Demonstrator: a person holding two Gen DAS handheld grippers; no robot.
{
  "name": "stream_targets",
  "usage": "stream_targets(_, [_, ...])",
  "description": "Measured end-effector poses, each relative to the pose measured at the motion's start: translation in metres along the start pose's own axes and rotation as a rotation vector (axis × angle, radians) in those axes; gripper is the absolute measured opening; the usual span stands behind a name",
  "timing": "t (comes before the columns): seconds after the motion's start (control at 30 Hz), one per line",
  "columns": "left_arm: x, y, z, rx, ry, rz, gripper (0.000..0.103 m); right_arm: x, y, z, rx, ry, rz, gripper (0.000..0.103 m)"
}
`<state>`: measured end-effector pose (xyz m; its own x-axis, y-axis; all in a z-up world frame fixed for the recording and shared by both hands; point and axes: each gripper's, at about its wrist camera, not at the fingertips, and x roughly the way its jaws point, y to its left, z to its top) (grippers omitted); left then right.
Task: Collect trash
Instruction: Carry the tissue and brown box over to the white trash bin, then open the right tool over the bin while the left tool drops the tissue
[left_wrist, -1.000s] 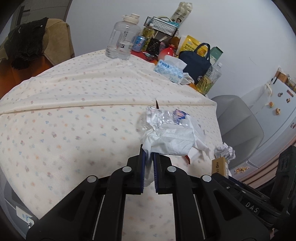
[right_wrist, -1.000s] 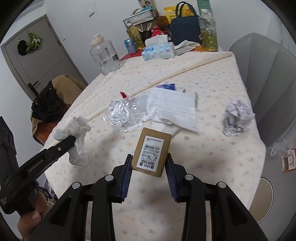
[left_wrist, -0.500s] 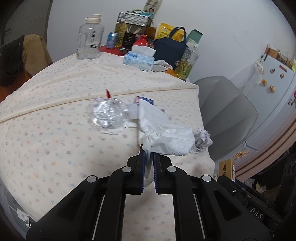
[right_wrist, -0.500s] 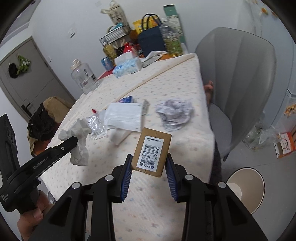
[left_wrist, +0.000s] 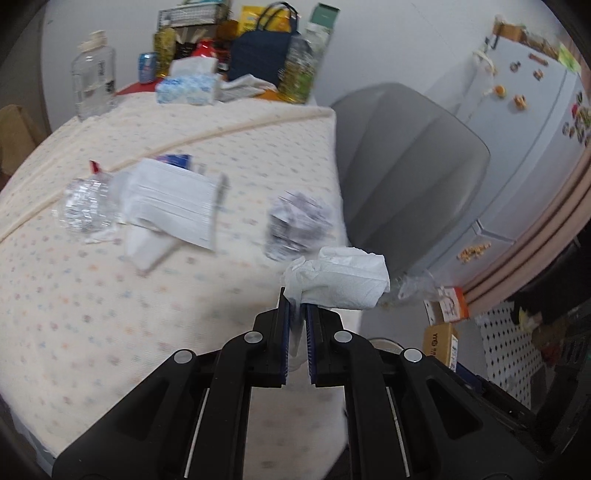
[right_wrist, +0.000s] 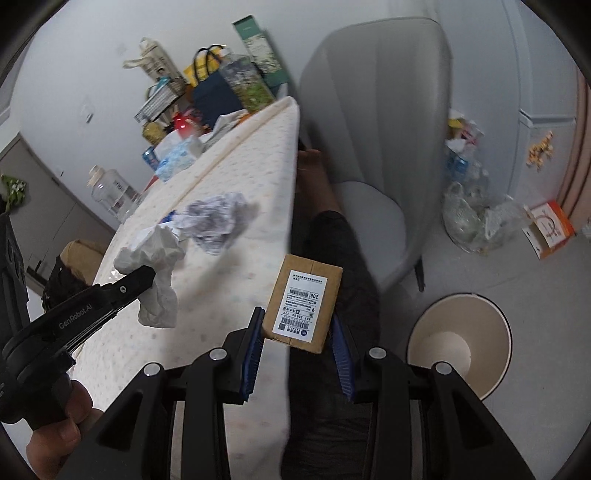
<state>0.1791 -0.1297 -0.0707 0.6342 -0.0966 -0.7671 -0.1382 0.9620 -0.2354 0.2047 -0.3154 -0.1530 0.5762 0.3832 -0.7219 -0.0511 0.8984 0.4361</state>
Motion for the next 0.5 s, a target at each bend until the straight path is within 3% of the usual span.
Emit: stream_targets(0.5, [0.099, -0.098, -0.046, 0.113, 0.203, -0.069, 0.009, 0.012, -0.123, -0.026, 0.189, 0.038, -0.113, 0.035])
